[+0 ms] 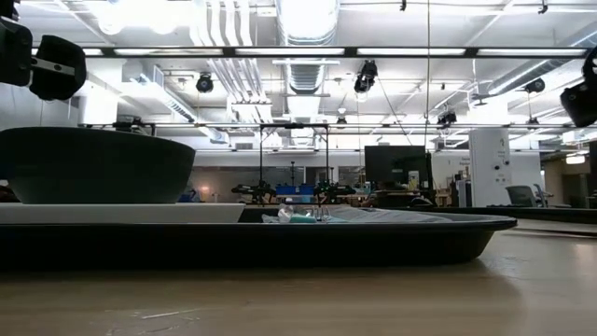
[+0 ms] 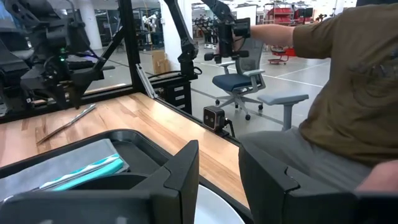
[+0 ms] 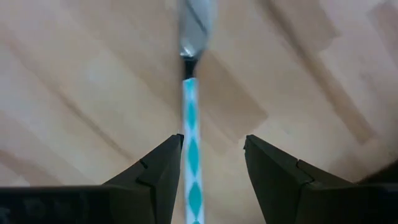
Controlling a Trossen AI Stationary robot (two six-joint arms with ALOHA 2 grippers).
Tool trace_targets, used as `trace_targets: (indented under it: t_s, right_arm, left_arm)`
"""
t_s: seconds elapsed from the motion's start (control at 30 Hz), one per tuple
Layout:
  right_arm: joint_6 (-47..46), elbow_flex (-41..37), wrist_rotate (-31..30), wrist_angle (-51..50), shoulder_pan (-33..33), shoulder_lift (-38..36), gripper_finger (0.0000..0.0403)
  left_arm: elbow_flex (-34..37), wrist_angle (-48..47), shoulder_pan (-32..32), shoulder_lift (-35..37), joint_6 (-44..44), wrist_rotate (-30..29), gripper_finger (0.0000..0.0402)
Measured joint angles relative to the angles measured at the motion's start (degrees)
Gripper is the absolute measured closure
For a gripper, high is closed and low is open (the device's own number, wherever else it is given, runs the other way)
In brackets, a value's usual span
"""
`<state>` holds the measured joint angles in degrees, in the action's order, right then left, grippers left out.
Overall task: Set up tray
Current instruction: Put the white patterned knife on the gray napkin to the right of the white patterned fork
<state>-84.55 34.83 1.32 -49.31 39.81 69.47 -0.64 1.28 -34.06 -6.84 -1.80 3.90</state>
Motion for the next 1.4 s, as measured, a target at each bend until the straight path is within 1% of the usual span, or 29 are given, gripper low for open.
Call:
trace_targets:
  t_s: [0.27, 0.43, 0.6, 0.73, 0.93, 1.1, 1.33, 1.4]
  right_arm:
    - [0.8, -3.3, 0.0, 8.5, 0.1, 0.4, 0.0236]
    - [1.5, -4.3, 0.0, 9.4, 0.1, 2.2, 0.0236]
    - [3.3, -4.5, 0.5, 12.8, 0.1, 5.3, 0.0236]
    - [3.6, -4.2, 1.3, 13.1, 0.0, 7.9, 0.0237]
    - [3.4, -4.2, 1.4, 13.1, 0.0, 7.5, 0.0242]
    - [1.0, -4.3, 1.4, 12.7, 0.0, 6.8, 0.0277]
    - [0.7, -4.4, 1.8, 12.9, 0.0, 6.8, 0.0364]
    - [0.7, -4.4, 1.8, 12.9, 0.0, 6.8, 0.0382]
  left_arm:
    - [0.0, 0.0, 0.0, 0.0, 0.0, 0.0, 0.0306]
    - [0.0, 0.0, 0.0, 0.0, 0.0, 0.0, 0.0306]
    - [0.0, 0.0, 0.0, 0.0, 0.0, 0.0, 0.0306]
    - [0.0, 0.0, 0.0, 0.0, 0.0, 0.0, 0.0306]
    - [0.0, 0.0, 0.0, 0.0, 0.0, 0.0, 0.0306]
    - [0.0, 0.0, 0.0, 0.0, 0.0, 0.0, 0.0306]
    - [0.0, 0.0, 0.0, 0.0, 0.0, 0.0, 0.0306]
    - [0.0, 0.0, 0.0, 0.0, 0.0, 0.0, 0.0306]
